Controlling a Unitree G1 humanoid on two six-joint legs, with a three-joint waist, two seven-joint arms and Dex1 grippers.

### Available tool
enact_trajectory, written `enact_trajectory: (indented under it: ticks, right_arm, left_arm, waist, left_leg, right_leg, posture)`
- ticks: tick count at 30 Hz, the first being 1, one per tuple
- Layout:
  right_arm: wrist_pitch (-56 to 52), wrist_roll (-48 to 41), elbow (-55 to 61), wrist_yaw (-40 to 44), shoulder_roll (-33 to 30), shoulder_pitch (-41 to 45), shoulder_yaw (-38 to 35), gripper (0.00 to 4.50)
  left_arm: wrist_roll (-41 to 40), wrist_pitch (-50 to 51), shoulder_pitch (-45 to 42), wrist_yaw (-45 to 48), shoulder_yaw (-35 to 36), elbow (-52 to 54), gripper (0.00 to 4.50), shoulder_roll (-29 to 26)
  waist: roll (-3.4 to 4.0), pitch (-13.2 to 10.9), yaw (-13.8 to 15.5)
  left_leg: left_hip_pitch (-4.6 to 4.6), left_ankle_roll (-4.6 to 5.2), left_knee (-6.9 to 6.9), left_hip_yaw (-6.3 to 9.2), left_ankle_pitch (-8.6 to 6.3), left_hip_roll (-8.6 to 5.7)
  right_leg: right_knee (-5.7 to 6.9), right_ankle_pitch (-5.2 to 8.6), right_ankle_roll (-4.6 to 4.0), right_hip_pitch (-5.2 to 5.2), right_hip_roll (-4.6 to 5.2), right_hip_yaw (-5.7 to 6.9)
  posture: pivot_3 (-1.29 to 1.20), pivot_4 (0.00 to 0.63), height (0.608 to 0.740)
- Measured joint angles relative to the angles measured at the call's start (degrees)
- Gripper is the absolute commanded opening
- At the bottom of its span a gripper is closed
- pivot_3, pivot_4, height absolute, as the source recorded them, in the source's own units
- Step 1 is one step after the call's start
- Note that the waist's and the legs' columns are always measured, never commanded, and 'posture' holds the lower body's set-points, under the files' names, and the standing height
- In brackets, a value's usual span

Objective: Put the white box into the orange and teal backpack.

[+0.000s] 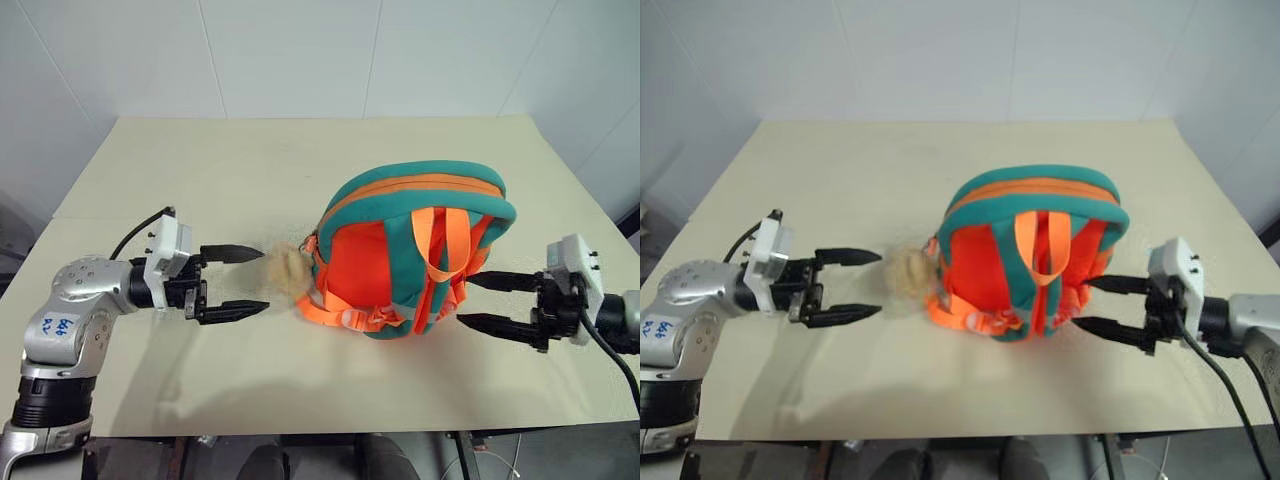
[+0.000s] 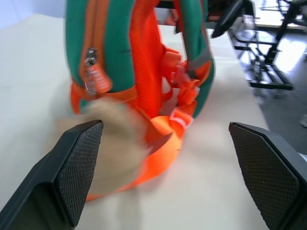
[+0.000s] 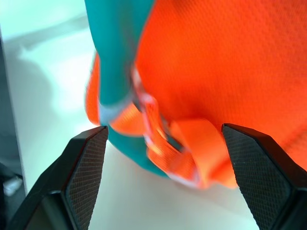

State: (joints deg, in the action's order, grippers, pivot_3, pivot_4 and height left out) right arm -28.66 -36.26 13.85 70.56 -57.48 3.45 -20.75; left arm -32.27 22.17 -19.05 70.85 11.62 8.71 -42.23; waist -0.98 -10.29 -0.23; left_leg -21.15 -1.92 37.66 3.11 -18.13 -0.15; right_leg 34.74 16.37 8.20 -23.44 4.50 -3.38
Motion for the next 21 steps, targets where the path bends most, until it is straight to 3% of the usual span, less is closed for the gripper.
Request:
enact_trajectory:
  ticks: [7,14,21]
  right_arm:
    - [13.62,2.70,-11.10,7.85,-0.11,3.45,-1.92,4.50]
    - [17.69,6.63,-27.61,13.15,-0.74,15.48,3.67,4.50]
    - [17.29,8.15,-30.52,16.23,-2.45,15.82,7.52,4.50]
  left_arm:
    - [-0.03,-2.41,8.42,-0.80,4.10,1.30,4.48,-1.87]
    - [-1.41,-2.31,11.62,-2.89,7.21,6.32,4.48,-3.37]
    - [-1.41,-2.38,10.63,-4.41,7.23,6.81,4.48,-3.45]
  waist:
    - [0.00,0.00,0.05]
    - [0.03,-0.02,0.00]
    - [0.08,-0.05,0.06]
  left_leg:
    - [0.00,0.00,0.03,-0.03,0.00,0.02]
    - [0.03,-0.01,-0.03,-0.03,0.00,0.06]
    - [-0.01,-0.03,-0.13,-0.05,0.00,0.04]
  right_leg:
    - [-0.02,0.00,0.00,0.03,0.05,-0.03]
    - [0.01,0.02,-0.05,-0.02,0.04,-0.02]
    - [-0.09,0.02,-0.05,-0.06,0.05,-0.02]
  posture:
    - [0.00,0.150,0.740]
    - [0.00,0.150,0.740]
    - [0.00,0.150,0.740]
